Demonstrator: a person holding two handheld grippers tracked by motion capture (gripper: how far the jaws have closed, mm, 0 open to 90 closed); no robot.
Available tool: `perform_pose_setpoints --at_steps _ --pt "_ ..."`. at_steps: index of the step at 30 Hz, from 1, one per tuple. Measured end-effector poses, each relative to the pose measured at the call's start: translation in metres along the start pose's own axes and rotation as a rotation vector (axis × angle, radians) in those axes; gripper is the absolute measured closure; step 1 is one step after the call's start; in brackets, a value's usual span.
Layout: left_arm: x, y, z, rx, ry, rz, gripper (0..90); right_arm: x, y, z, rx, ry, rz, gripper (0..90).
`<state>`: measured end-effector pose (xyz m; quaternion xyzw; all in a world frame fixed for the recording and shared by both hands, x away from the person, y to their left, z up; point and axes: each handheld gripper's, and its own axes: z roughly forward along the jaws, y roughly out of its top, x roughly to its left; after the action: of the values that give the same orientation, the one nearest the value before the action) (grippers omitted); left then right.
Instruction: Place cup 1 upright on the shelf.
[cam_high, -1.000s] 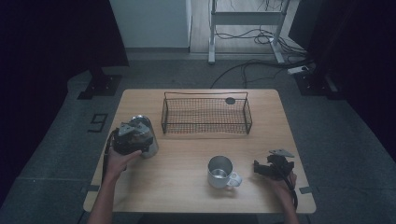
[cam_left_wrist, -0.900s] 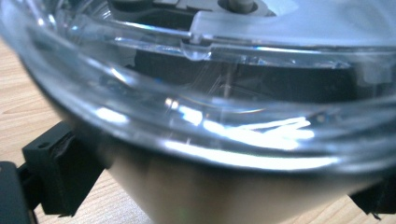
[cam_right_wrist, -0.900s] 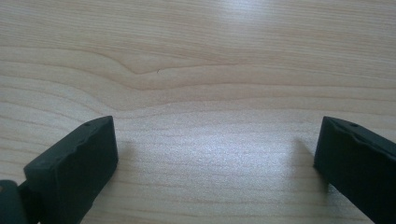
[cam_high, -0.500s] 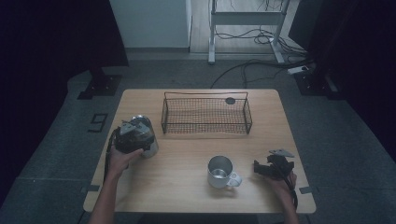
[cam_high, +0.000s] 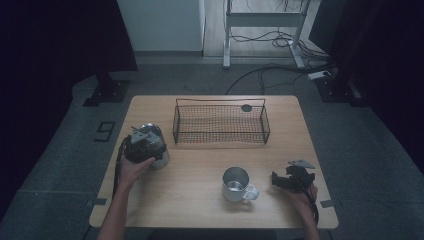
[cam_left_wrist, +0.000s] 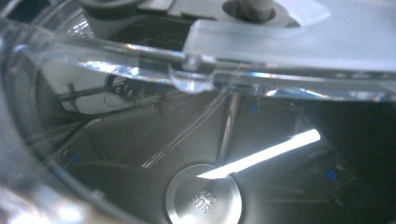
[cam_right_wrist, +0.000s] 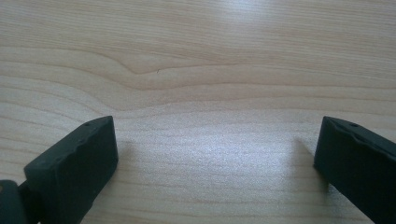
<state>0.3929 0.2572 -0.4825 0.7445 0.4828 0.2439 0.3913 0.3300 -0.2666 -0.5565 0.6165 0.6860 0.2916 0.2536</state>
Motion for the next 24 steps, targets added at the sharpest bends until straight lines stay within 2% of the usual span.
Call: perform_pose_setpoints --at_steps 13,24 --pt "-0.003 0.0 -0.003 -0.004 0.007 0.023 4.1 0.0 0.0 0.0 0.0 0.0 0.0 0.0" --pt "-0.001 0.006 -0.018 -0.02 -0.004 -0.018 4.1 0.0 0.0 0.0 0.001 -0.006 0.008 0.0"
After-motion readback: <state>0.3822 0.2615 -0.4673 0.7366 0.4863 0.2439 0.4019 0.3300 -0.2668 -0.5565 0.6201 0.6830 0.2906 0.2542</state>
